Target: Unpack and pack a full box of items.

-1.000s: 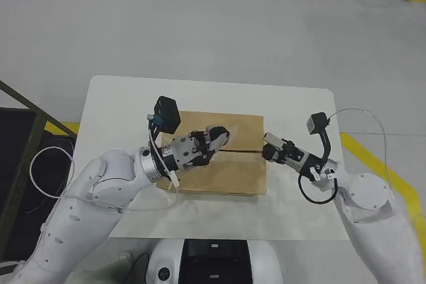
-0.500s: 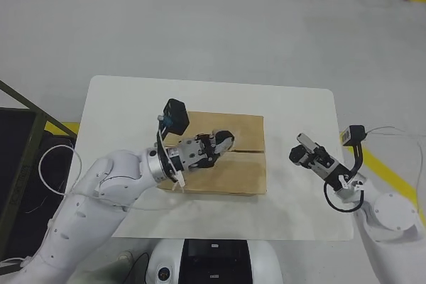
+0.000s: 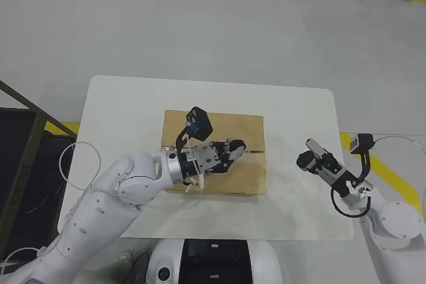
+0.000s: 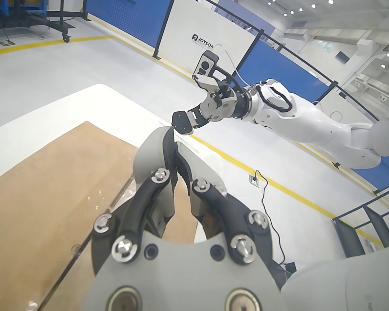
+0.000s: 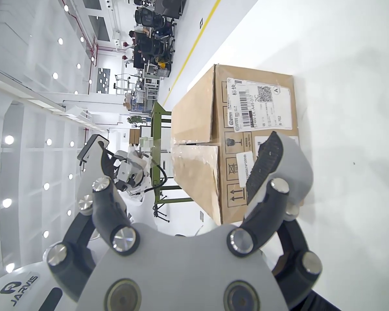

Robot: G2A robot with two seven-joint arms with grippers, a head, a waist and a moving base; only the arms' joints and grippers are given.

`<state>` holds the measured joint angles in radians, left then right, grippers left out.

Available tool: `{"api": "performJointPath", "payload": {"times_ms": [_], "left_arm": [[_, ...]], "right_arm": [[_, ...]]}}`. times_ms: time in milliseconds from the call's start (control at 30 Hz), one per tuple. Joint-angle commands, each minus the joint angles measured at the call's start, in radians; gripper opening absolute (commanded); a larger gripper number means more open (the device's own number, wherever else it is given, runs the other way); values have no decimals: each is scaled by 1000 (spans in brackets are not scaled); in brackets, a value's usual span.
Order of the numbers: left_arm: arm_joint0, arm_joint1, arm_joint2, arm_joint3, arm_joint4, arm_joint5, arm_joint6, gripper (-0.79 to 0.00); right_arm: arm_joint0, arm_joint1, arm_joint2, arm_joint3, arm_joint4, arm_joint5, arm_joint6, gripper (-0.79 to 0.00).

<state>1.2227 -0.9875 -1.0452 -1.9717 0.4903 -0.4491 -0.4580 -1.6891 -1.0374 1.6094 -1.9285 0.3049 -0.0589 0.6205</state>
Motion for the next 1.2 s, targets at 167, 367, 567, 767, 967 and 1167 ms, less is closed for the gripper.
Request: {"api": "performJointPath", "payload": {"times_ms": [167,367,567,767,967,1167], "left_arm": [[-32,-13,37,41,26,15,-18,-785],[-60,-25,72,79,33,33,-40,-785],[-88,-36,94,105,31,44,-47,-785],[-115,-46,114,128,33,54,-74,-779],[-139,-55,126,142,41,62,-94,-231],[-154,-59,126,136,73,57,-117,0]], "right_arm": [[-3,-1,4,-3,-4,3,2,0],[-12,-1,9,-9,-6,8,-2,0],[-16,-2,11,-13,-9,13,-1,0],[-17,-2,12,-15,-12,16,-1,0],[-14,-3,9,-16,-16,20,0,0],[-6,-4,5,-17,-23,26,1,0]]}}
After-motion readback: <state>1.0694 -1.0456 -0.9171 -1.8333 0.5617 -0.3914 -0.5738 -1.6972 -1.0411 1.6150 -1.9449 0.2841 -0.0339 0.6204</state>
